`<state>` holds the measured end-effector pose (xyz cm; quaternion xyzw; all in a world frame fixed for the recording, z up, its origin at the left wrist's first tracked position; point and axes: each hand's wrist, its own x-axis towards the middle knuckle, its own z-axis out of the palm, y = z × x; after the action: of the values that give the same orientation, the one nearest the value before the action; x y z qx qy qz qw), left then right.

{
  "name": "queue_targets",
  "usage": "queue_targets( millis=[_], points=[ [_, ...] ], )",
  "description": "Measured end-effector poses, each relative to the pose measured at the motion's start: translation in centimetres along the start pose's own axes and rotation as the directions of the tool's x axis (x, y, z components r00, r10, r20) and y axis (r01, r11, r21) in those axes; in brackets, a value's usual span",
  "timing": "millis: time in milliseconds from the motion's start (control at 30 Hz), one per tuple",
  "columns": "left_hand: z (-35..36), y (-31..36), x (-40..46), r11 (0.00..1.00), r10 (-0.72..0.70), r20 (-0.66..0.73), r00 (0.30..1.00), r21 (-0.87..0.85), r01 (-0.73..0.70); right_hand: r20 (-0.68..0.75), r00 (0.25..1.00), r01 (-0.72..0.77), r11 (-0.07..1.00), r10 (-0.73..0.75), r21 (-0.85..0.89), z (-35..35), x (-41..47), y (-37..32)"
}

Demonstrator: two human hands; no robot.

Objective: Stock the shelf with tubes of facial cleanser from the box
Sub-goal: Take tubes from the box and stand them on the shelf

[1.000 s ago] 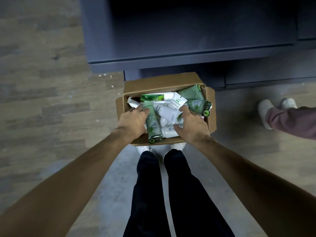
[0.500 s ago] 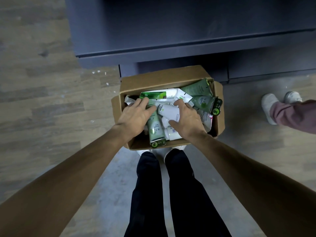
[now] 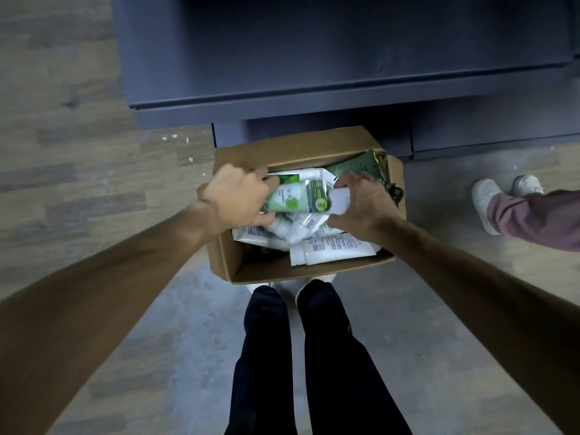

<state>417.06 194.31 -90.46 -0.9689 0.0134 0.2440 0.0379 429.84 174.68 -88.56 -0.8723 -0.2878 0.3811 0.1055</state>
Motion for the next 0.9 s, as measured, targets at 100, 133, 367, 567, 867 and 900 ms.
queue_targets(
  millis=[100, 133, 367, 567, 867, 900],
  points=[
    [0.3, -0.9, -0.3, 0.987, -0.073, -0.004, 0.997, -0.14, 0.072, -0.001, 1.0, 0.019, 1.0, -0.019, -0.025, -0.6, 0.1, 0.7],
    [0.5, -0.9, -0.6, 0.978, -0.093, -0.008, 0.996, -0.19, 0.09, 0.005, 1.0, 0.023, 0.999, -0.023, -0.03, -0.5, 0.1, 0.9],
    [1.4, -0.5, -2.2, 0.795, -0.275, 0.014, 0.961, -0.559, 0.235, -0.053, 0.997, -0.046, 0.984, 0.056, 0.173, 1.1, -0.3, 0.7],
    [2.2, 0.5, -2.6, 0.702, -0.364, 0.003, 0.931, -0.656, 0.276, -0.042, 0.975, -0.19, 0.921, 0.217, 0.339, 0.7, -0.1, 0.5],
    [2.8, 0.9, -3.4, 0.621, -0.413, 0.025, 0.91, -0.723, 0.302, -0.05, 0.954, -0.28, 0.94, 0.294, 0.195, 2.0, 0.9, -1.2],
    [2.8, 0.9, -3.5, 0.619, -0.415, 0.028, 0.909, -0.723, 0.305, -0.042, 0.952, -0.288, 0.933, 0.303, 0.214, 2.2, 0.9, -1.2]
  ],
)
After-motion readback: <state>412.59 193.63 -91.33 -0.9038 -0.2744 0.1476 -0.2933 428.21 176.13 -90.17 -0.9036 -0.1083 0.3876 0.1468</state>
